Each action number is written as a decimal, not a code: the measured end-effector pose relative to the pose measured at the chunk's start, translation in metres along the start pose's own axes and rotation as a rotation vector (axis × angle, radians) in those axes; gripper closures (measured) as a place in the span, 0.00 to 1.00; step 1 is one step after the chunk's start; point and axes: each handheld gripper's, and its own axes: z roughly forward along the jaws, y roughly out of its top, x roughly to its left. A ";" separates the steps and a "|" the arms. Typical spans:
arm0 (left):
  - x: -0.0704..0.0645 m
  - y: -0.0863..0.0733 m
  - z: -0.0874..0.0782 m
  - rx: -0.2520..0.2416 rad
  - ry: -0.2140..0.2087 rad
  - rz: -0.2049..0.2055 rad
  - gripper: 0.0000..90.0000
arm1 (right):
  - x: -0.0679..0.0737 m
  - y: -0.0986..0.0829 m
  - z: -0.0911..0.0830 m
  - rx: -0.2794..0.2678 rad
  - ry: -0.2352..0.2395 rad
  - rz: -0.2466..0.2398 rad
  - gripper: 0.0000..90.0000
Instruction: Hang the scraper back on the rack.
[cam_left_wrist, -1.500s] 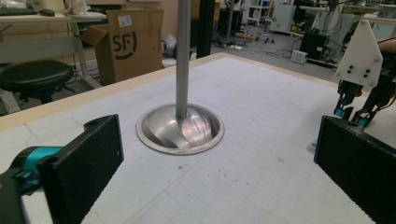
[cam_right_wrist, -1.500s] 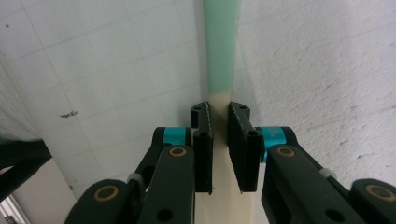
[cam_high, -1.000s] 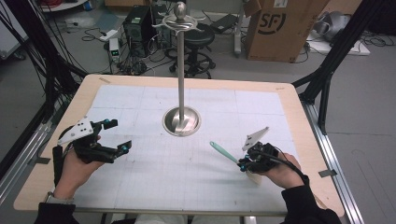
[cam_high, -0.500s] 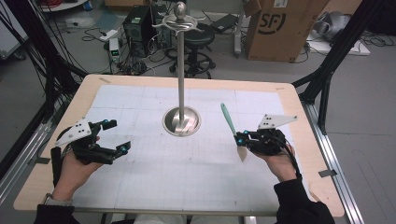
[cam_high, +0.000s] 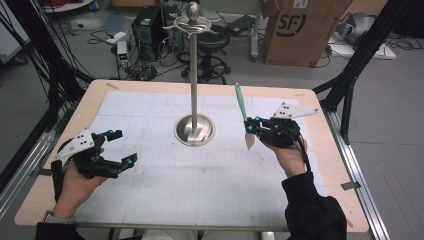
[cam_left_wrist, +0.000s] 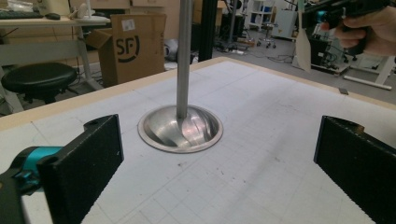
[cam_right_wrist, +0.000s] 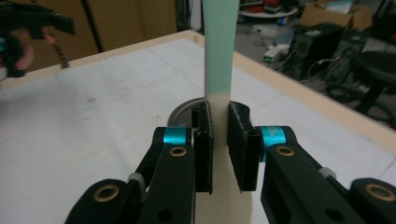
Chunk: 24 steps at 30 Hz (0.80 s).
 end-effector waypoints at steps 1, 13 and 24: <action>0.000 0.000 -0.001 0.000 0.003 0.001 0.02 | -0.001 0.003 0.002 -0.012 -0.002 -0.005 0.90; 0.001 -0.002 -0.010 0.001 0.020 -0.006 0.02 | -0.004 0.049 0.019 -0.091 0.009 0.006 0.90; 0.000 -0.003 -0.016 0.000 0.025 -0.005 0.02 | -0.005 0.080 0.033 -0.093 -0.028 -0.017 0.90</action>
